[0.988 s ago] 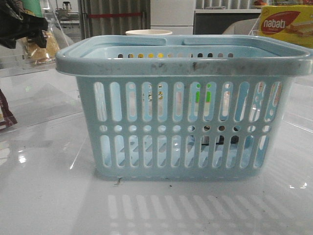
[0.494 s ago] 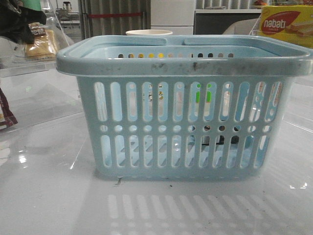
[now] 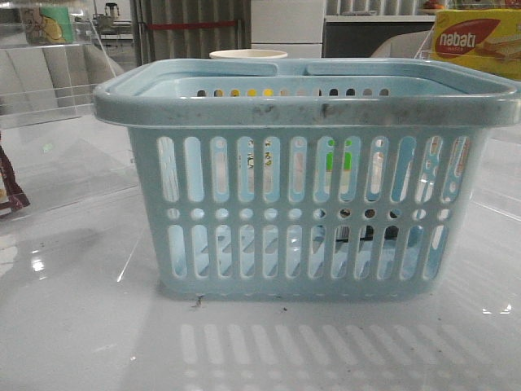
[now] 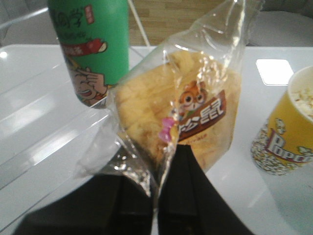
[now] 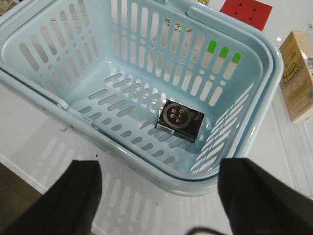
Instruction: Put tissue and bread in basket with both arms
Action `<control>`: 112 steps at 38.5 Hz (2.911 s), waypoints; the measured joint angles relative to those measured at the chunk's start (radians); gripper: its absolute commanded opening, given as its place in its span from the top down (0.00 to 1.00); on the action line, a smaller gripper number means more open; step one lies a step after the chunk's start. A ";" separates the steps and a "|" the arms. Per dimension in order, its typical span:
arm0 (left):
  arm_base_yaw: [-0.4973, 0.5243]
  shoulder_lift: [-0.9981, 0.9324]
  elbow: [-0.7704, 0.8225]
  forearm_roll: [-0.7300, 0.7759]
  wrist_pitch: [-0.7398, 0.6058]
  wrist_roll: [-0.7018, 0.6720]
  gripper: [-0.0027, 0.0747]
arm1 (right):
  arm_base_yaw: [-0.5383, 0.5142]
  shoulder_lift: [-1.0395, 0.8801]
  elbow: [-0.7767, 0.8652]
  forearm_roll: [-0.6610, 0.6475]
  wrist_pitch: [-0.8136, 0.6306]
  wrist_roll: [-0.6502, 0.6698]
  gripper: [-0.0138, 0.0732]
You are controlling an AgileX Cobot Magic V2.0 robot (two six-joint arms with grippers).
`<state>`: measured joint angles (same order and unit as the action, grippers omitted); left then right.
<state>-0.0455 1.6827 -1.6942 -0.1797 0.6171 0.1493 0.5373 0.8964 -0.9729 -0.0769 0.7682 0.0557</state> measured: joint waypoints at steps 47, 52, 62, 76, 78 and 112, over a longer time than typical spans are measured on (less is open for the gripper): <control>-0.589 0.071 0.030 0.000 0.235 0.197 0.30 | 0.000 0.000 0.000 0.000 0.002 0.000 0.16; -0.589 0.044 0.030 0.000 0.233 0.197 0.31 | 0.000 0.000 0.000 0.000 0.002 0.002 0.16; -0.589 -0.134 0.062 0.000 0.248 0.197 0.31 | 0.000 0.000 0.000 0.000 0.002 0.002 0.16; -0.589 -0.488 0.345 0.000 0.258 0.197 0.31 | 0.000 0.000 0.000 0.000 0.002 0.002 0.16; -0.589 -0.540 0.393 0.000 0.258 0.197 0.31 | 0.000 0.000 0.000 0.000 0.002 0.002 0.16; -0.591 -0.994 0.794 0.196 0.275 -0.040 0.31 | 0.000 -0.271 0.211 -0.052 0.049 0.002 0.20</control>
<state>-0.6368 0.6883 -0.8998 0.0164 0.8920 0.1094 0.5373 0.6253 -0.7622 -0.1290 0.8176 0.0576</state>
